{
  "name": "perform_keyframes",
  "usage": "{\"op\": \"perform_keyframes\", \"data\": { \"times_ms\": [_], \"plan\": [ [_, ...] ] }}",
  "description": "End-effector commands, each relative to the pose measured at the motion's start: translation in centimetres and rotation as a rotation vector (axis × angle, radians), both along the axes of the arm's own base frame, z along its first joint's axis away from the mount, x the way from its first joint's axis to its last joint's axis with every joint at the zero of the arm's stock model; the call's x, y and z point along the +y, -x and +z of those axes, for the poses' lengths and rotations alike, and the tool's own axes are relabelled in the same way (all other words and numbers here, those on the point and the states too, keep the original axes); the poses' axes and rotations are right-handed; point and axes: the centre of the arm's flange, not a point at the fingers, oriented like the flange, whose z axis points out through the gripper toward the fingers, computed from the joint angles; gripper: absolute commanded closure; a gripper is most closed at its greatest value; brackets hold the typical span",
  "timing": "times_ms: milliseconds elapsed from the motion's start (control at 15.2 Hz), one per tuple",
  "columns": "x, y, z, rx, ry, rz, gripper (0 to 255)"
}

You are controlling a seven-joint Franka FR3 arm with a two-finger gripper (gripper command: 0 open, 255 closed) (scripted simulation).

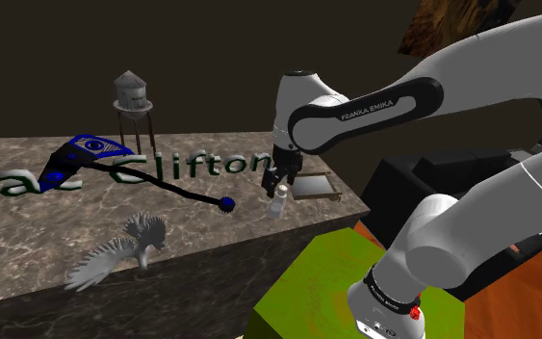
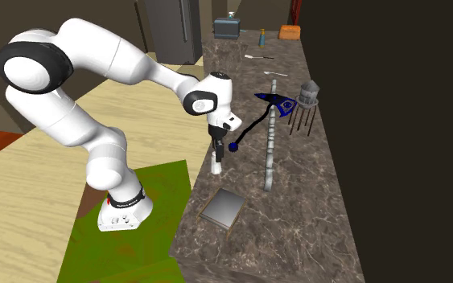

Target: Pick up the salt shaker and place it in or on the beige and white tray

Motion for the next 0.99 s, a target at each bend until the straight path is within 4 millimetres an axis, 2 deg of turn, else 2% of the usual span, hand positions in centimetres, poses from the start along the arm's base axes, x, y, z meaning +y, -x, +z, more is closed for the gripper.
{"op": "perform_keyframes", "data": {
  "times_ms": [0, 594, 924],
  "plan": [
    [0.0, 0.0, 0.0, 0.0, 0.0, 0.0, 255],
    [0.0, 0.0, 0.0, 0.0, 0.0, 0.0, 255],
    [0.0, 0.0, 2.6, 0.0, 0.0, 0.0, 255]
  ]
}}
